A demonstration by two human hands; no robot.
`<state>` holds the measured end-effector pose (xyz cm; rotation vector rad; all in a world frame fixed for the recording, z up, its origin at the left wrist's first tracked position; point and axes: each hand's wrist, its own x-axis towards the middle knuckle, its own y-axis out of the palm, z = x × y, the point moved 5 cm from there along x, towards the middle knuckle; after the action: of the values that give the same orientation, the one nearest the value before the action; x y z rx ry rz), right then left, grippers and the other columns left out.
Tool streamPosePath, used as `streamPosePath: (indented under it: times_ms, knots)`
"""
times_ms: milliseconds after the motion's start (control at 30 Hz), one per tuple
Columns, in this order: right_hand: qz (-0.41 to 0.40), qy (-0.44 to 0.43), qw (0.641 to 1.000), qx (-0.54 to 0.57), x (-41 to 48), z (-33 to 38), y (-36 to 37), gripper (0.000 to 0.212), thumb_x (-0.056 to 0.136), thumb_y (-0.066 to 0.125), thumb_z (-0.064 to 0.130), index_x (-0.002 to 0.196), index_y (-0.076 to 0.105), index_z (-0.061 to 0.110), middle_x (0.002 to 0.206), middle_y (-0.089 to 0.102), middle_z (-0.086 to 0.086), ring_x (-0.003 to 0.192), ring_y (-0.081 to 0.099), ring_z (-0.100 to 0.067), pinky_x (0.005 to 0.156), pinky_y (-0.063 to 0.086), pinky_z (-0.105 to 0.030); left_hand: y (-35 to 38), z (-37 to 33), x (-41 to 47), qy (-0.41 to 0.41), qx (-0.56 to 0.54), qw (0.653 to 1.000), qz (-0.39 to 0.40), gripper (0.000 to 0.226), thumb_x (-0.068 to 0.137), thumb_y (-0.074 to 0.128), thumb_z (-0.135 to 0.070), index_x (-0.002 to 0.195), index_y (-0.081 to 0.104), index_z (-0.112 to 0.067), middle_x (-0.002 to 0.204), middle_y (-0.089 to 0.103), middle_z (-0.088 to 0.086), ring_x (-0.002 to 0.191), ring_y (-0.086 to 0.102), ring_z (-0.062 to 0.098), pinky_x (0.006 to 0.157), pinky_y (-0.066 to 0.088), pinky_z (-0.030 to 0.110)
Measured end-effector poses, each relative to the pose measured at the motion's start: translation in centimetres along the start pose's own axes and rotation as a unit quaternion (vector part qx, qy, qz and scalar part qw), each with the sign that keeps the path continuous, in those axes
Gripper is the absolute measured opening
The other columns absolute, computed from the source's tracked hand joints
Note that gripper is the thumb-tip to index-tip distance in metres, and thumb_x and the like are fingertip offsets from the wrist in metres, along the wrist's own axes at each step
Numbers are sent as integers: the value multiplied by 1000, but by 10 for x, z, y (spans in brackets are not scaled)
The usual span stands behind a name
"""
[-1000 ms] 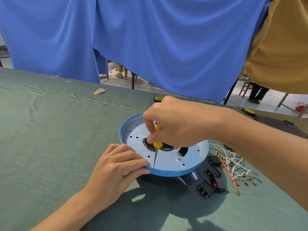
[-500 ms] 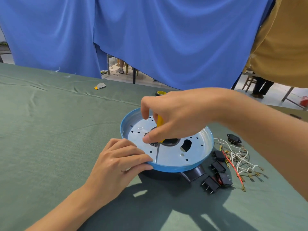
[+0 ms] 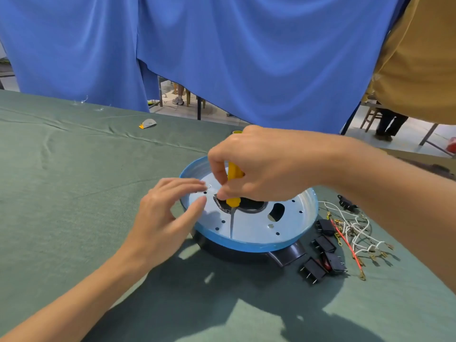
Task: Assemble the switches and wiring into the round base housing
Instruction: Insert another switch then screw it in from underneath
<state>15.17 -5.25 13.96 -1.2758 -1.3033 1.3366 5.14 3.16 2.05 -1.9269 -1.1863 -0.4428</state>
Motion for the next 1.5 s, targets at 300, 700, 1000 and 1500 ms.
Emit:
streamPosePath:
  times_ms: [300,700,1000,1500]
  knots:
    - [40,34,999,-11,3,-1,-1,20,93,59,40,83,44,32,80,48,12,70,47,-4,45,36,-15,30,25,9,-242,-94,966,-17,51,87,59,-10,136,54,-21,158,28,-14,133,32,-2,103,31,24]
    - [1,56,997,-47,1,4,-2,26,97,54,36,76,51,22,77,55,1,69,51,-14,45,38,-22,36,33,0,-322,-184,928,-36,67,60,45,-20,125,51,-33,104,63,-16,99,60,9,76,44,26]
    - [66,53,994,-73,-12,14,-4,17,93,59,42,87,47,31,79,50,13,66,46,-4,43,29,-17,35,32,0,-317,-196,927,-42,57,60,47,-22,115,54,-36,93,64,-20,82,60,-7,68,43,22]
    - [-8,36,991,-129,-15,22,-4,44,98,53,32,63,27,26,62,39,6,52,38,-8,36,28,-19,36,34,0,-309,-191,930,-52,55,70,52,-19,123,51,-31,96,60,-21,80,56,-15,66,40,16]
